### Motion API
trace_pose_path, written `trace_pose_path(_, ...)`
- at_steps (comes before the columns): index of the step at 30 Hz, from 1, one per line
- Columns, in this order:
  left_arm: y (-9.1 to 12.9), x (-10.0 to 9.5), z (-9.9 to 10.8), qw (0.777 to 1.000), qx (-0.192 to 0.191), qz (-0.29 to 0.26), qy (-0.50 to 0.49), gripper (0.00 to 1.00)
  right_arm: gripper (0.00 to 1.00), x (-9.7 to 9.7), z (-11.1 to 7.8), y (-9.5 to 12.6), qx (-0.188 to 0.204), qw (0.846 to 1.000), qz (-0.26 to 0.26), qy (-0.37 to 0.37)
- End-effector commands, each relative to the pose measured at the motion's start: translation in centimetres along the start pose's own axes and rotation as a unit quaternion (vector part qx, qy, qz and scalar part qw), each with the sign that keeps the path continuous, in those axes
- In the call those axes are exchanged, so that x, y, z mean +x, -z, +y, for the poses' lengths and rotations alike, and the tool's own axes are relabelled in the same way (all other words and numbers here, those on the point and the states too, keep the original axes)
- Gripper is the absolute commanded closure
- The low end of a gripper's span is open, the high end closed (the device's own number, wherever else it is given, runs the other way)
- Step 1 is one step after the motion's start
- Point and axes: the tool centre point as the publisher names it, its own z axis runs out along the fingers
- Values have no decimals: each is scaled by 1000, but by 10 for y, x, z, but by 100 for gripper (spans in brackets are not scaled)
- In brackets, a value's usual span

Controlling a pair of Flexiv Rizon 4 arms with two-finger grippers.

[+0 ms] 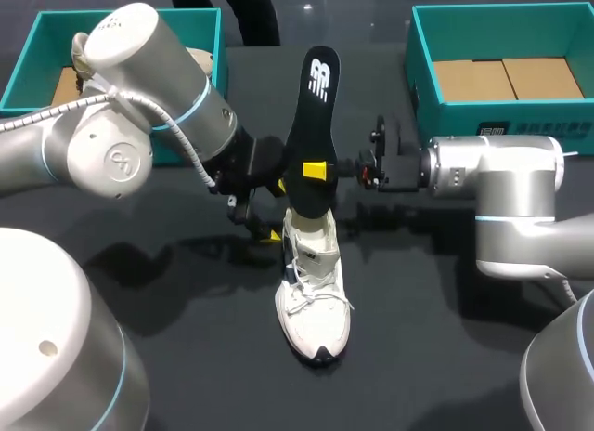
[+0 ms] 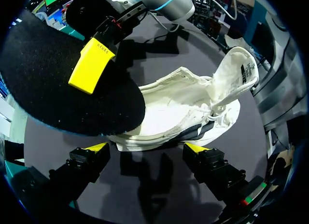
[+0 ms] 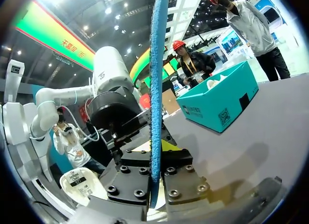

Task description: Take the shoe out of the shoebox, open the shoe tongue, remove and reinsert the insole, then place the shoe into the shoebox

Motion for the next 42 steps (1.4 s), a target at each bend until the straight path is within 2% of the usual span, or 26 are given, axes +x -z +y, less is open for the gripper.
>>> trace_pose_path(1,-1,0,0,1000,0,-1,0,0,100,-4,-5,-1,-7,1000,16,10)
trace_pose_path(10,-1,0,0,1000,0,-1,0,0,100,-2,-11,-11,-8,998,42,41)
trace_pose_path(21,-1,0,0,1000,0,-1,0,0,100,-4,-24,-6,-15,998,36,50)
trace_pose_path(35,-1,0,0,1000,0,-1,0,0,100,5,-38,-7,6,999,25,44)
trace_pose_path(42,-1,0,0,1000,0,-1,0,0,100,4,-50,-9,28,999,19,23)
